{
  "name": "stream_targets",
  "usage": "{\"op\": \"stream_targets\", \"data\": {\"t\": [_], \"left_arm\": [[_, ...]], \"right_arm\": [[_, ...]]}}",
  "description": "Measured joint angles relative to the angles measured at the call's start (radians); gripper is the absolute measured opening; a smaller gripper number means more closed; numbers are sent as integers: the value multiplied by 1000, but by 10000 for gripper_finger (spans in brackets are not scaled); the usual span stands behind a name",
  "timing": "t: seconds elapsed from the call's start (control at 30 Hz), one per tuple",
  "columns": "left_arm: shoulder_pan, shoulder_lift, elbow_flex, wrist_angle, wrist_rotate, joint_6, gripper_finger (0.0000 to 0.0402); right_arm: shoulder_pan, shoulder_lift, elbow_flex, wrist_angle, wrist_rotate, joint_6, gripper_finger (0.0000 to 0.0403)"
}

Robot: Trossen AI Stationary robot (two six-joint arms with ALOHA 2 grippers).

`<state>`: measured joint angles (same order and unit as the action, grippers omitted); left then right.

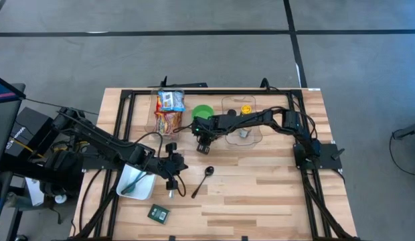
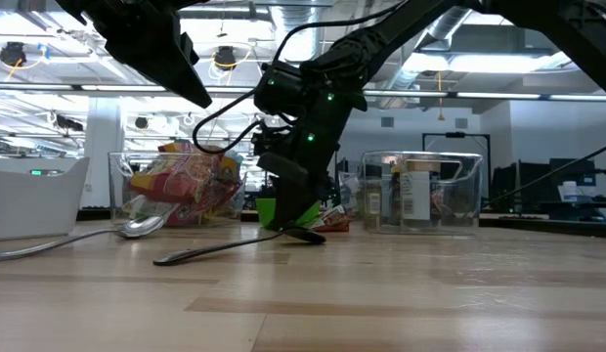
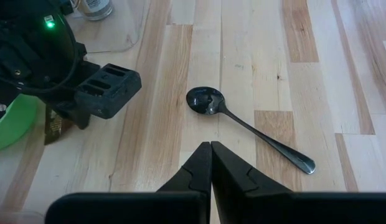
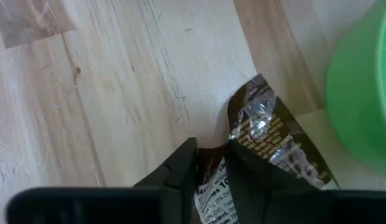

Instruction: Pick & Place Food Item

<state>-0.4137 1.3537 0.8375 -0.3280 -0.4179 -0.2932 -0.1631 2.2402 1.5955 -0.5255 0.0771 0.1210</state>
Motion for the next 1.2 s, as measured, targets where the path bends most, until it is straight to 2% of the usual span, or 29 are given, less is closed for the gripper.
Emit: {"op": "stream_targets", "data": {"t": [0.37, 0.7, 1.2], "left_arm": [[0, 0, 0, 0, 0, 0, 0], [0, 0, 0, 0, 0, 0, 0], [0, 0, 0, 0, 0, 0, 0]], "right_arm": [[0, 0, 0, 2, 6, -17, 5], [8, 6, 41, -18, 10, -33, 1], [52, 8, 167, -307, 65, -101, 0]]}}
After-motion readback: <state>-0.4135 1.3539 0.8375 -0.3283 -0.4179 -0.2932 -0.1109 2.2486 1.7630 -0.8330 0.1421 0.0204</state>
